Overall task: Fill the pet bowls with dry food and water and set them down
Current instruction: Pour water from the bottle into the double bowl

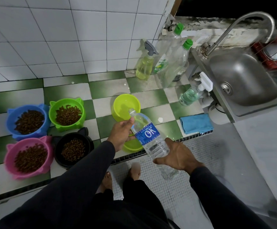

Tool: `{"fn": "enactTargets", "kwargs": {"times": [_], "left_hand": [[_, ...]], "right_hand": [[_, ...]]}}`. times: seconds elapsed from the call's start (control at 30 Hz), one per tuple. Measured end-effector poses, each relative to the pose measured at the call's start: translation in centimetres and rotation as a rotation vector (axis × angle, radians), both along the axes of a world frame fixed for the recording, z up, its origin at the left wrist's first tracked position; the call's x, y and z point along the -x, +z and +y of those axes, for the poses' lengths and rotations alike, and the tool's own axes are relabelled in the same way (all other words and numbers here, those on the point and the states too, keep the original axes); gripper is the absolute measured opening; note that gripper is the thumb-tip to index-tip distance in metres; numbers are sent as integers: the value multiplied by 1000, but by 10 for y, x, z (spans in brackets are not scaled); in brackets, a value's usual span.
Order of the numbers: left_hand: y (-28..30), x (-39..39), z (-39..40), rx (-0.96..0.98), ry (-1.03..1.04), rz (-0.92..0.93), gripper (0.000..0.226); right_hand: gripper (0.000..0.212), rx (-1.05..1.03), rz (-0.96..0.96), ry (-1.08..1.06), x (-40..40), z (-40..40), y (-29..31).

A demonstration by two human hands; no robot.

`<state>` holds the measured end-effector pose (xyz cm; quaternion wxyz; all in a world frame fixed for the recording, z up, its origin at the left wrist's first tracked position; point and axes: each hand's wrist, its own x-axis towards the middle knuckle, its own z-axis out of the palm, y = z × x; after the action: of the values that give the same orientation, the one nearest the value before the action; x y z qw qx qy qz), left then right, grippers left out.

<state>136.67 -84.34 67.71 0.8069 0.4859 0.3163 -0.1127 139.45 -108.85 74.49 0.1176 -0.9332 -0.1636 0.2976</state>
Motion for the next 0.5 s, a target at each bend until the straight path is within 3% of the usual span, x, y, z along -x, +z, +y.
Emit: {"fn": "enactTargets", "kwargs": {"times": [0.5], "left_hand": [[1,-1,1,7,-7,-2,49]], "right_hand": [[77,23,-12,32,-4,-1,-3]]}}
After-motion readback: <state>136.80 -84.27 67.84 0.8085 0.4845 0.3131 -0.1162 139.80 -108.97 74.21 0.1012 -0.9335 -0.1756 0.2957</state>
